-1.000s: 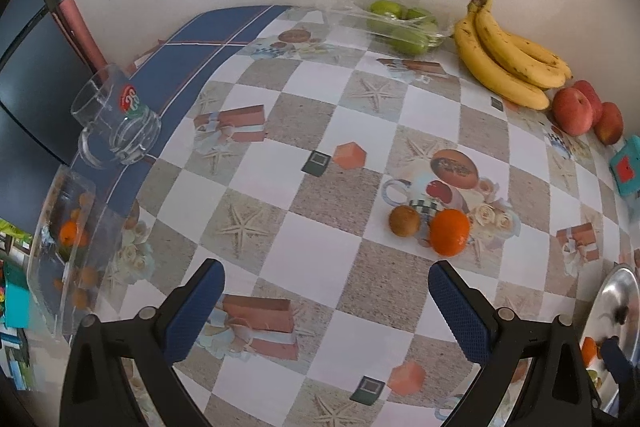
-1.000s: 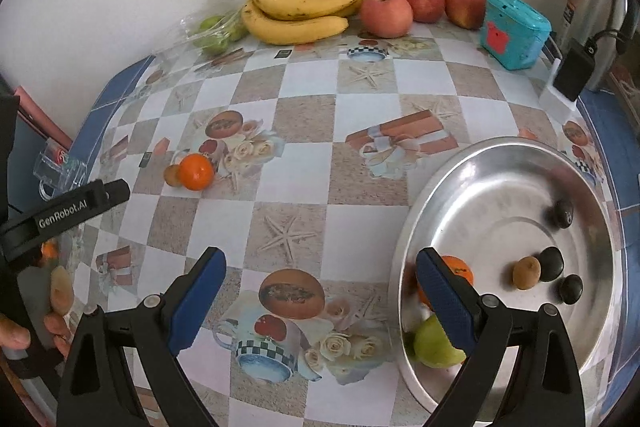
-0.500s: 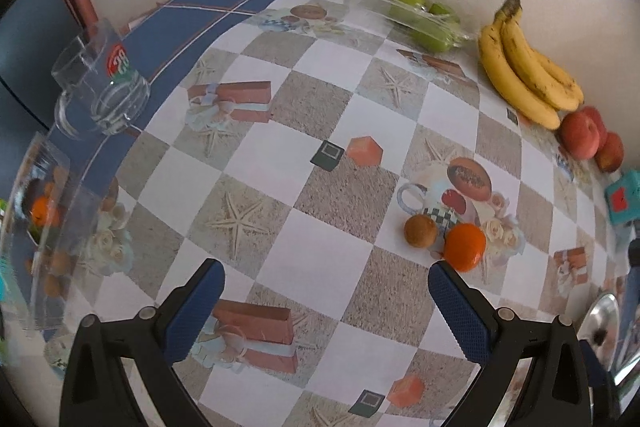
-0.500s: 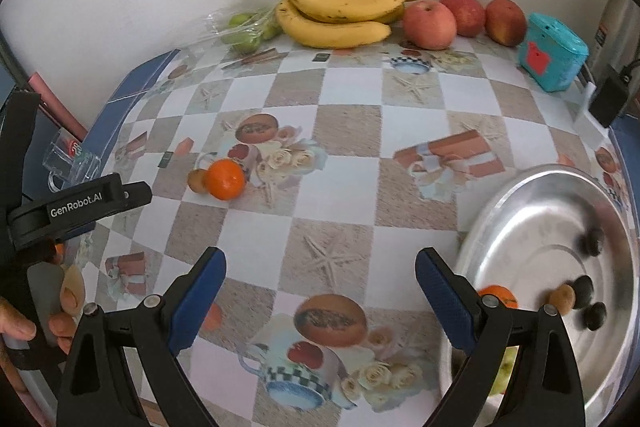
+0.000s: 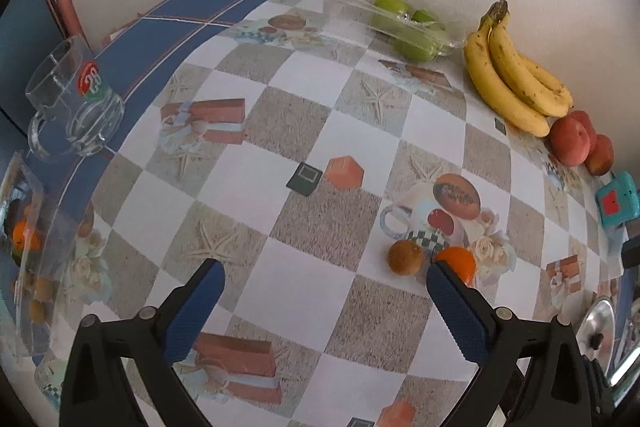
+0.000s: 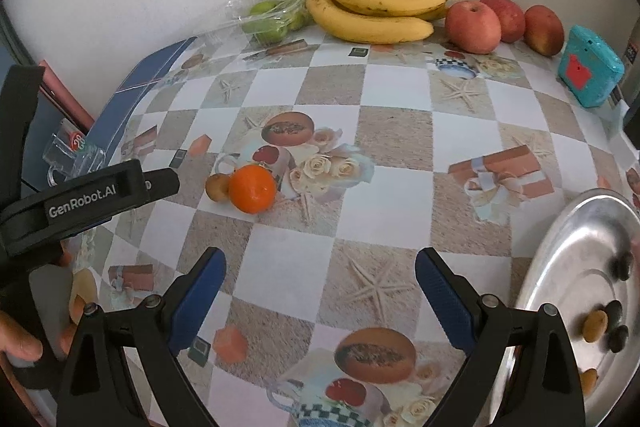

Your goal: Organize fruits

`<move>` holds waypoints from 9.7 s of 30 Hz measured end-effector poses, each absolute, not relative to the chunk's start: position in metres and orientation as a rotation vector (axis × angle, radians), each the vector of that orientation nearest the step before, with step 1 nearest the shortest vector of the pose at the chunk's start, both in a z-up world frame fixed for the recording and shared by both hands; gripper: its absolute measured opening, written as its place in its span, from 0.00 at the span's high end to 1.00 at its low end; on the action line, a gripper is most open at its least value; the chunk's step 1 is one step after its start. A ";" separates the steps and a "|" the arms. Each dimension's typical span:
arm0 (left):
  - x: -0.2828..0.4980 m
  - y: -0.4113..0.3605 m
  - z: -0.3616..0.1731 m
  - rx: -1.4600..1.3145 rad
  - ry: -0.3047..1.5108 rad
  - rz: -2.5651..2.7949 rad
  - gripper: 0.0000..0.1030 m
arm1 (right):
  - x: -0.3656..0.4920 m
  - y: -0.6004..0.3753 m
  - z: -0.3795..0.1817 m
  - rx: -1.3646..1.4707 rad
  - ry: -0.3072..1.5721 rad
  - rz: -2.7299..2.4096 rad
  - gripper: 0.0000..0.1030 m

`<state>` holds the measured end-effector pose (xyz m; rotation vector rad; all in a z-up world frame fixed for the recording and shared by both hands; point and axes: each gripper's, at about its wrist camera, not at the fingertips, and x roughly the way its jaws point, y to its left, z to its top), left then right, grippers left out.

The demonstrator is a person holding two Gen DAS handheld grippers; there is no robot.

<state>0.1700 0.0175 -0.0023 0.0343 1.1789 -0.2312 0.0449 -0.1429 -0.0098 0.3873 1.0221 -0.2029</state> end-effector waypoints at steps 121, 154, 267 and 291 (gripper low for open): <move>0.108 -0.002 0.038 -0.052 1.131 -0.390 0.73 | -0.055 -0.160 0.039 0.480 0.954 -0.298 0.64; 0.031 -0.105 0.045 0.166 1.129 -0.624 0.73 | -0.123 -0.273 0.013 0.764 0.934 -0.587 0.64; -0.001 -0.119 -0.004 0.258 1.242 -0.439 0.01 | -0.150 -0.268 -0.004 0.684 1.059 -0.583 0.31; 0.014 -0.111 -0.001 0.395 1.144 -0.285 0.00 | -0.145 -0.264 0.001 0.598 1.023 -0.585 0.07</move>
